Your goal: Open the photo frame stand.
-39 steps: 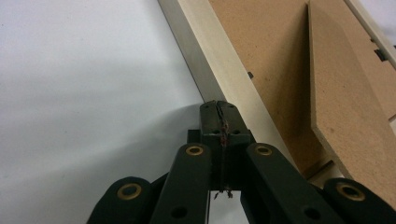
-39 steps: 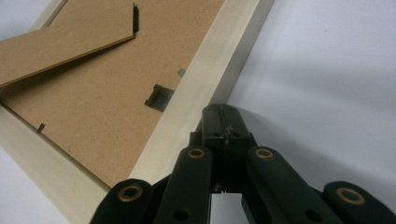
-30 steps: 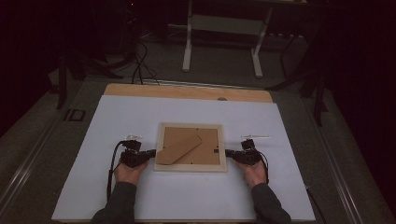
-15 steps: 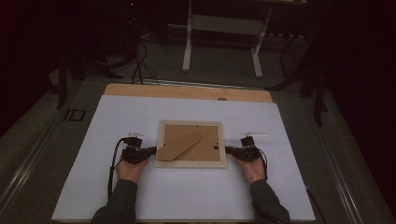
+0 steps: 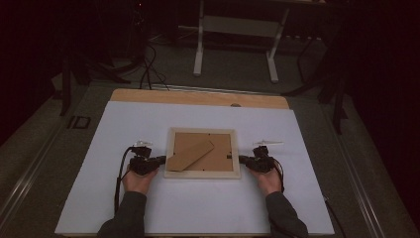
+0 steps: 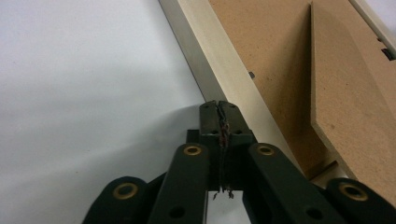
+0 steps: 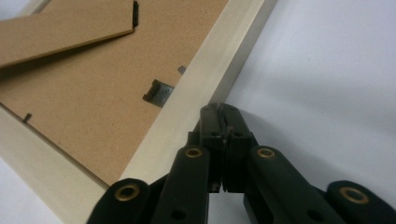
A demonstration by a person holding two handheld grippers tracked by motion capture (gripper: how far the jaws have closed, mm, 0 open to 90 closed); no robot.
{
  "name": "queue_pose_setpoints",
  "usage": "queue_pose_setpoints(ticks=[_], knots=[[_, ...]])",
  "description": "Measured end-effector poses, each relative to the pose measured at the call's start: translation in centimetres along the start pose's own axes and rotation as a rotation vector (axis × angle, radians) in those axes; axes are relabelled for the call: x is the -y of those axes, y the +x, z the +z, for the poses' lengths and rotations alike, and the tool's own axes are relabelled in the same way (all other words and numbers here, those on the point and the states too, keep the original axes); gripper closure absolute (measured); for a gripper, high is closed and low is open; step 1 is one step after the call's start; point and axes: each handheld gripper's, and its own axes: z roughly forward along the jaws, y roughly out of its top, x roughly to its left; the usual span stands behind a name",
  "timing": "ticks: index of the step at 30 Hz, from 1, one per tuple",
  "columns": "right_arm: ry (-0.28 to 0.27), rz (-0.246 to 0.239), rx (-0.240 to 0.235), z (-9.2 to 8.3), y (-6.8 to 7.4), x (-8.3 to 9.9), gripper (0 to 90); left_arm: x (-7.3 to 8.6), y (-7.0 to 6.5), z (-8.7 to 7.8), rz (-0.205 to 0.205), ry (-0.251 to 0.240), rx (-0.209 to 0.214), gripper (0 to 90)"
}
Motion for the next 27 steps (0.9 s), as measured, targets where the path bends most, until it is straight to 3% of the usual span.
queue_pose_setpoints(ticks=[8,13,15,20,27], knots=[[0.009,-0.055,0.063,-0.5,0.2,-0.1,85.4,-0.1,0.1,-1.2,0.004,-0.021,-0.05,81.2],[0.014,-0.119,0.109,-1.1,0.6,-0.3,84.2,-0.3,0.3,-1.7,-0.009,-0.028,-0.056,76.6],[0.013,-0.126,0.11,-1.2,0.6,-0.4,84.0,-0.3,0.3,-1.8,-0.008,-0.029,-0.058,75.4],[0.011,-0.145,0.097,-1.6,0.9,-0.6,82.1,-1.2,-0.5,-2.6,0.06,-0.04,-0.06,65.1],[0.031,-0.189,0.091,-1.5,1.6,-0.5,78.2,-1.7,-0.9,-3.3,0.067,-0.064,-0.049,59.1]])
